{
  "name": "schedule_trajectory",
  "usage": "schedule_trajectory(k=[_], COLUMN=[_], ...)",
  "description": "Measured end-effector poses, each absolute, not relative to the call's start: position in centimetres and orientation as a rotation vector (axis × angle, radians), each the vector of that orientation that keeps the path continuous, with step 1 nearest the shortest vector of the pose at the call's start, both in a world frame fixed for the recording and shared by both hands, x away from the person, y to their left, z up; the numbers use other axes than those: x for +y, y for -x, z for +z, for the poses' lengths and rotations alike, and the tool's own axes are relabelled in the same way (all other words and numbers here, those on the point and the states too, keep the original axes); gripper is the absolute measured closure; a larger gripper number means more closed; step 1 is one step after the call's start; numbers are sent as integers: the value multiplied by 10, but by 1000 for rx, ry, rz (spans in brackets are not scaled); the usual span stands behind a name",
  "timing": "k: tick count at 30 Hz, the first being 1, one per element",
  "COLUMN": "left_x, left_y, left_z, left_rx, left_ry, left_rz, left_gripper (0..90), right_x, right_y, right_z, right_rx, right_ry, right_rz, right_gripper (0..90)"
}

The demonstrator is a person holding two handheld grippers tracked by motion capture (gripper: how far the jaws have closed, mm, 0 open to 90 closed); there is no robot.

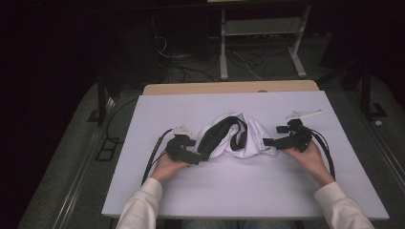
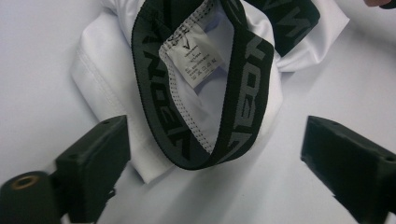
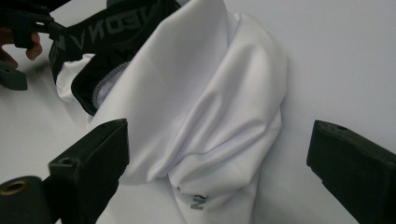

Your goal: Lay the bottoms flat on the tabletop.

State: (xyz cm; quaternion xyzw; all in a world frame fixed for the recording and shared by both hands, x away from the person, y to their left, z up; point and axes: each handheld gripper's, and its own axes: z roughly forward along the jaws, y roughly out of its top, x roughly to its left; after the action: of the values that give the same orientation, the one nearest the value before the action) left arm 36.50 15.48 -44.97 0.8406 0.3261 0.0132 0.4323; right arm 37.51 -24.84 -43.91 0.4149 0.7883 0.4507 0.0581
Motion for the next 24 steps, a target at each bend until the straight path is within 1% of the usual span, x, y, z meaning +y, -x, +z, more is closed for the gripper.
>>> schedule_trajectory(k=[2,4,6,9,12,13,16,17,18,20,24], left_x=[154,154,154,154,154,155,157,161,163,167,168], left_y=[-365,-366,-366,-369,-370,-370,-370,-373,-374,-376,-376], left_z=[-451,-452,-453,-456,-457,-456,-455,-454,-454,-454,-453], left_rx=[805,801,800,807,810,802,817,834,846,855,853], left_ry=[-2091,-2100,-2108,-2115,-2111,-2099,-2076,-2050,-2034,-2018,-2017], left_rz=[33,32,34,36,41,58,58,39,25,-5,-17], left_gripper=[143,162,206,301,438,506,709,782,820,858,870], right_x=[-248,-247,-245,-243,-242,-242,-243,-243,-242,-242,-240], right_y=[-374,-374,-374,-374,-374,-374,-374,-374,-374,-374,-375], right_z=[-442,-444,-447,-450,-450,-451,-453,-455,-456,-457,-459], right_rx=[2396,2412,2427,2443,2447,2452,2458,2467,2471,2480,2495], right_ry=[-1263,-1268,-1265,-1261,-1267,-1265,-1267,-1269,-1266,-1263,-1253], right_rz=[1360,1354,1346,1334,1338,1344,1346,1352,1355,1355,1353], right_gripper=[68,72,77,80,90,103,125,137,140,144,169])
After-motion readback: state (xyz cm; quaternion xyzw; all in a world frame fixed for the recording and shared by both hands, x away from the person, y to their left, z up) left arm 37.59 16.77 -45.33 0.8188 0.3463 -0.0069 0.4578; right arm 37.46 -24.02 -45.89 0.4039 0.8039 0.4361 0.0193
